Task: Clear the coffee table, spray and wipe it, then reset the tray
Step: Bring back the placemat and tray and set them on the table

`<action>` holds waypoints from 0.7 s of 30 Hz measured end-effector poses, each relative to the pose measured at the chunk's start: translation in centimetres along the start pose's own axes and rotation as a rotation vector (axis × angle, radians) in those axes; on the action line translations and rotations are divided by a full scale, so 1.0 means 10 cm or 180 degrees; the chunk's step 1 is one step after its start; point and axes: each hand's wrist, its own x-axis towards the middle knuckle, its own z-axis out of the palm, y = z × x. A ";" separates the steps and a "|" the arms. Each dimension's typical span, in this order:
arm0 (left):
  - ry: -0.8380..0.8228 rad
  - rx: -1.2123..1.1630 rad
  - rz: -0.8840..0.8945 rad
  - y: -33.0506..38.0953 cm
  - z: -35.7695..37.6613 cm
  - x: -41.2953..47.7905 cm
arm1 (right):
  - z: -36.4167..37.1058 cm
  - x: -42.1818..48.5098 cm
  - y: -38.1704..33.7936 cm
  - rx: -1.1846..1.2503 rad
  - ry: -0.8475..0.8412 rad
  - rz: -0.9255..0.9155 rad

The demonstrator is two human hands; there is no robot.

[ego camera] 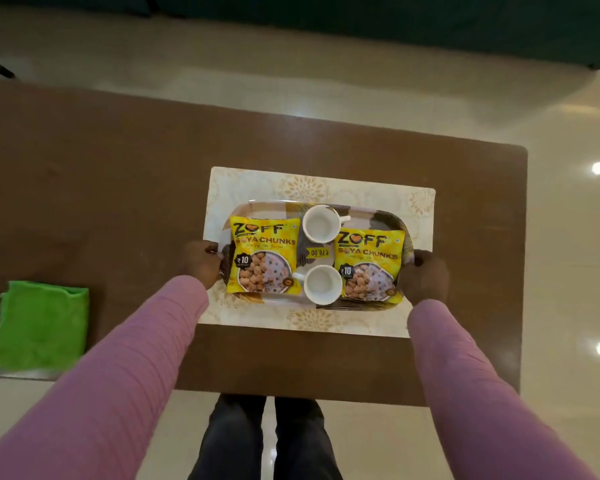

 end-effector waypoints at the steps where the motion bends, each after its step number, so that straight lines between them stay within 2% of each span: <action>1: -0.0003 0.0001 -0.0042 -0.01 0.02 0.03 | 0.02 0.03 0.02 0.0003 -0.0020 -0.0009; 14: 0.0081 -0.0068 -0.0171 -0.01 0.11 0.14 | 0.15 0.18 0.03 -0.0067 -0.0022 0.0017; 18: 0.0553 0.0645 0.0384 0.08 0.12 -0.11 | 0.05 0.03 -0.12 -0.0272 0.0182 0.0057; 21: 0.0711 0.1315 0.0965 0.17 0.11 -0.45 | -0.05 -0.23 -0.24 -0.0307 0.0306 -0.0200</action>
